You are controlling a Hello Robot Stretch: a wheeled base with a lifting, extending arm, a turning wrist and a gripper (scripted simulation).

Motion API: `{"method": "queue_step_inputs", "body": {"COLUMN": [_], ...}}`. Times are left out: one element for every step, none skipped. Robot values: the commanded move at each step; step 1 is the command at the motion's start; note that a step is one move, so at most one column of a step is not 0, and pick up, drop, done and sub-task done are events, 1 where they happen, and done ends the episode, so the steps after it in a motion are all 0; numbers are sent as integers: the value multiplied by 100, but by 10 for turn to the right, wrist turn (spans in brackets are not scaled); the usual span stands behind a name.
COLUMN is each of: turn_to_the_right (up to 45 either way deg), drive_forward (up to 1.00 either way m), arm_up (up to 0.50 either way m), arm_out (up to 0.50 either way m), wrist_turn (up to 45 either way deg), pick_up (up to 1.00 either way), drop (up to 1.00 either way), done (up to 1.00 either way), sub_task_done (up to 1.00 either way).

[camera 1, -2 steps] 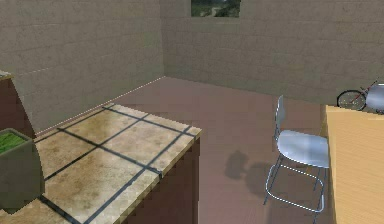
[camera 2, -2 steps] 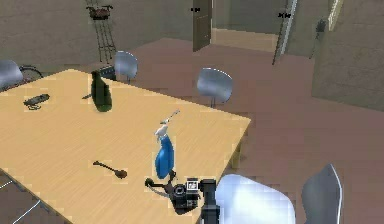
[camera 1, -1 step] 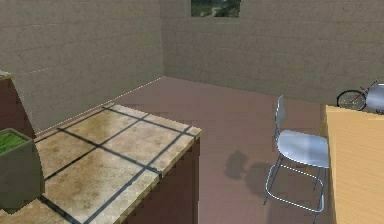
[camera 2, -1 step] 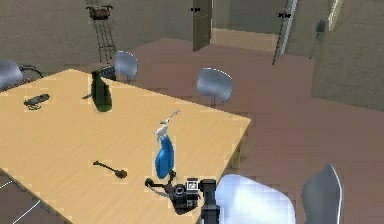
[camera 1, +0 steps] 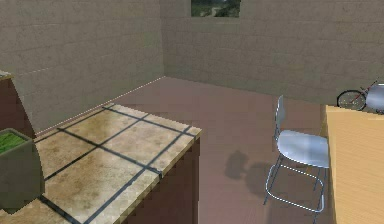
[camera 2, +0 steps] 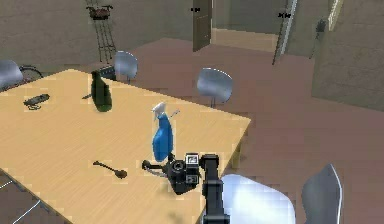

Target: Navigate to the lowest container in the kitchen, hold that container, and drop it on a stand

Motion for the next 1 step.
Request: {"method": "queue_step_inputs", "body": {"turn_to_the_right": [0], "drive_forward": [0], "arm_up": [26], "arm_out": [0], "wrist_turn": [0], "pick_up": [0], "drop": [0], "done": [0], "sub_task_done": [0]}}
